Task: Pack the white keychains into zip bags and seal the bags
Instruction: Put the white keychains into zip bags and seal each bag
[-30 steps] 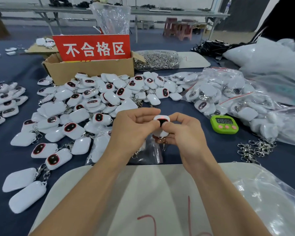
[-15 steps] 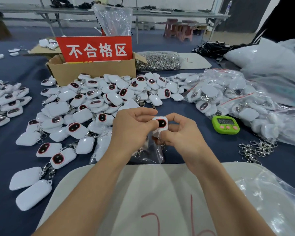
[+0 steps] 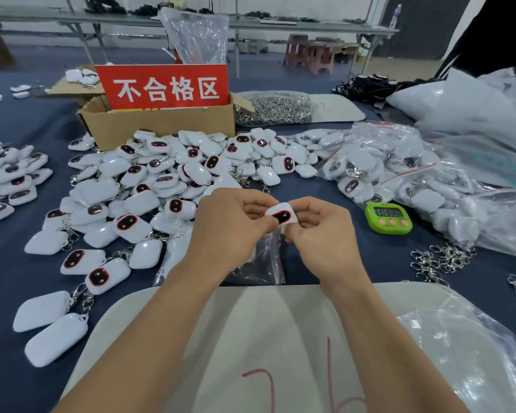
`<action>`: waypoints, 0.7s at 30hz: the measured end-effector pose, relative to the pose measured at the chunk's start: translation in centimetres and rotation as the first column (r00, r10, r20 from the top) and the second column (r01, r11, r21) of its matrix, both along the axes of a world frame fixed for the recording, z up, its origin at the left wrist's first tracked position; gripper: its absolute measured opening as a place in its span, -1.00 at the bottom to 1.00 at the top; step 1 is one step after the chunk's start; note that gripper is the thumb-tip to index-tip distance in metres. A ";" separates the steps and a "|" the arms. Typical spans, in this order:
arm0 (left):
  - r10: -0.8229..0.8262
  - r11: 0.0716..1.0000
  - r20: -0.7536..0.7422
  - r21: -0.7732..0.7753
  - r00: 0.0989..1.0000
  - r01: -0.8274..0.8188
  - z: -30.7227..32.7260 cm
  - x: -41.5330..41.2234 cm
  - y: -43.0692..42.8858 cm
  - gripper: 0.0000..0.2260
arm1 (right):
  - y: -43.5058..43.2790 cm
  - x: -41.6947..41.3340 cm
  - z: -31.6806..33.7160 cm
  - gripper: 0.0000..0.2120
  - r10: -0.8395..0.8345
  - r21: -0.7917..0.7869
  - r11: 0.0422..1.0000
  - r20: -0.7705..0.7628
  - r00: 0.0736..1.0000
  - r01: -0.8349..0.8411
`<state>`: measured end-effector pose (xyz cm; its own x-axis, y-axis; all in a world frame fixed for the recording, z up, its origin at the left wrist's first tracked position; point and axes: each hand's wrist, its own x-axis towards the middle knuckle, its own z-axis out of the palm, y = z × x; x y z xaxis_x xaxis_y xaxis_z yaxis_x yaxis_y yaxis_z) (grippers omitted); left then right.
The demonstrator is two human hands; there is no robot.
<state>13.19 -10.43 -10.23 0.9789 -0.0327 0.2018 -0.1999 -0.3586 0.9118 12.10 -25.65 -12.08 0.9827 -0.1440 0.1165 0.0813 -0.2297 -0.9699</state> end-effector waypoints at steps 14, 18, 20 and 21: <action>0.194 0.803 0.463 0.431 0.865 -0.411 -1.8 -0.9 -1.2 -0.79 | -0.7 0.0 0.3 -0.63 -0.054 0.070 0.997 0.125 0.991 0.046; 0.041 0.837 0.637 0.399 0.770 -0.375 -2.0 -1.1 -1.5 -0.62 | -0.8 -0.2 0.7 -0.70 -0.021 0.229 0.973 0.019 1.000 0.016; -0.071 0.849 0.673 0.428 0.736 -0.309 -1.9 -1.2 -1.5 -0.61 | -1.0 -0.3 0.8 -0.75 0.001 0.315 0.949 -0.067 0.998 0.021; -0.102 0.841 0.658 0.457 0.746 -0.289 -1.9 -1.2 -1.4 -0.61 | -1.1 -0.3 0.9 -0.76 0.010 0.353 0.935 -0.099 0.995 0.025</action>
<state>12.03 -11.85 -12.11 0.6188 -0.2342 0.7498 -0.5926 -0.7657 0.2499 11.83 -26.80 -11.21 0.9854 -0.1656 -0.0398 -0.0184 0.1288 -0.9915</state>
